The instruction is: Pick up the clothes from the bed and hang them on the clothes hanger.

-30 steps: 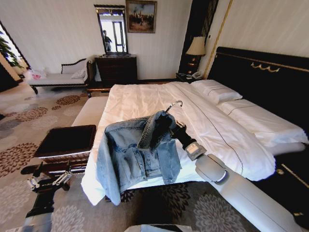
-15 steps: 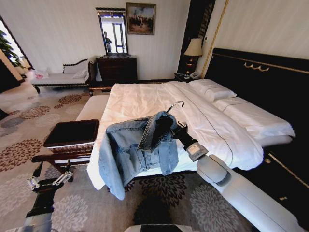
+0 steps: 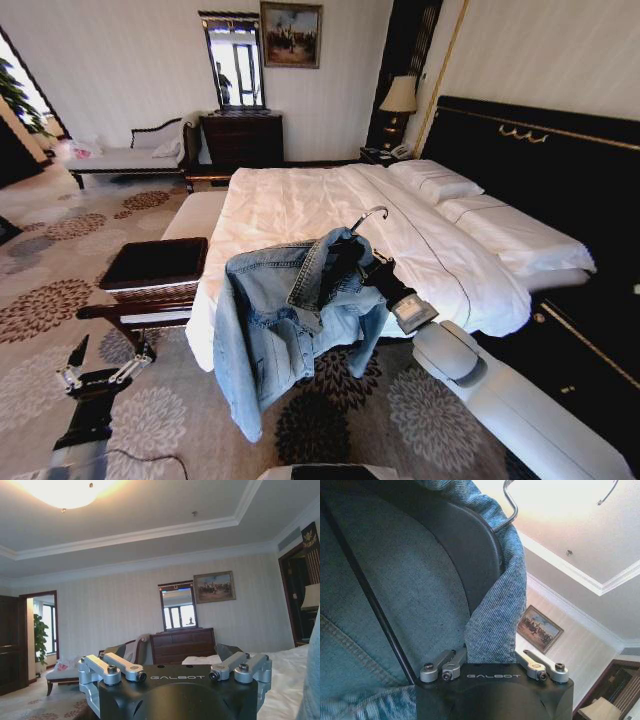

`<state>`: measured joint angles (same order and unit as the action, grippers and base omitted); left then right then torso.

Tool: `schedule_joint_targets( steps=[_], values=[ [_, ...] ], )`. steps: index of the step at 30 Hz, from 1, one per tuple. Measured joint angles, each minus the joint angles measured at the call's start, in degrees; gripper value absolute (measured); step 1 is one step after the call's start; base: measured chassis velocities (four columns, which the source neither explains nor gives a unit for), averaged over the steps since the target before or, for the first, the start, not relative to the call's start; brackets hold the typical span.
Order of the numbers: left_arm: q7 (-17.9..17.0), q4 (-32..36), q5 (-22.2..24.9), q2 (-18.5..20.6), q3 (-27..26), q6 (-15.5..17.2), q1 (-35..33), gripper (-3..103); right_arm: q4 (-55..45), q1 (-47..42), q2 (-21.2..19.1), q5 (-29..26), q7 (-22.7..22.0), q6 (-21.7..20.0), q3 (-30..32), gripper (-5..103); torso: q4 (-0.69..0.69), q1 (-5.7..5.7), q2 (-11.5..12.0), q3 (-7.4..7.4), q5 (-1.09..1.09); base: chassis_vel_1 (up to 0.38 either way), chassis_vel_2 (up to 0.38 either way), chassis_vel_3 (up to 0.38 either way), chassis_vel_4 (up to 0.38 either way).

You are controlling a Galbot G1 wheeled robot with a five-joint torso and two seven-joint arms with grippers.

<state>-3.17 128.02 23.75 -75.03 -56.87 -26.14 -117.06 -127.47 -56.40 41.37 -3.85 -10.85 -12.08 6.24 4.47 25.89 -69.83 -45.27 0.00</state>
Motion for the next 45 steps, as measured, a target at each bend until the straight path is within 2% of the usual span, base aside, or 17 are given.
schedule_joint_targets(
  steps=[21,33,45],
  values=[
    [0.0,0.0,0.0,0.0,0.0,0.0,0.0,100,-1.24,-4.81,0.37,1.2,0.41,0.13,3.96,20,0.0,0.0,0.0,0.0,0.0,0.112,-0.11,-0.124,0.114],
    [0.0,0.0,0.0,0.0,0.0,0.0,0.0,100,-2.35,-11.94,2.63,3.27,1.0,1.62,9.07,20,0.0,-0.03,-0.01,0.02,-0.01,0.122,-0.114,-0.115,0.113],
    [0.0,0.0,0.0,0.0,0.0,0.01,0.0,100,-2.05,-14.05,4.46,2.59,1.04,3.26,11.23,20,-0.01,0.02,0.02,-0.01,-0.01,0.014,-0.014,-0.008,0.01]
  ],
)
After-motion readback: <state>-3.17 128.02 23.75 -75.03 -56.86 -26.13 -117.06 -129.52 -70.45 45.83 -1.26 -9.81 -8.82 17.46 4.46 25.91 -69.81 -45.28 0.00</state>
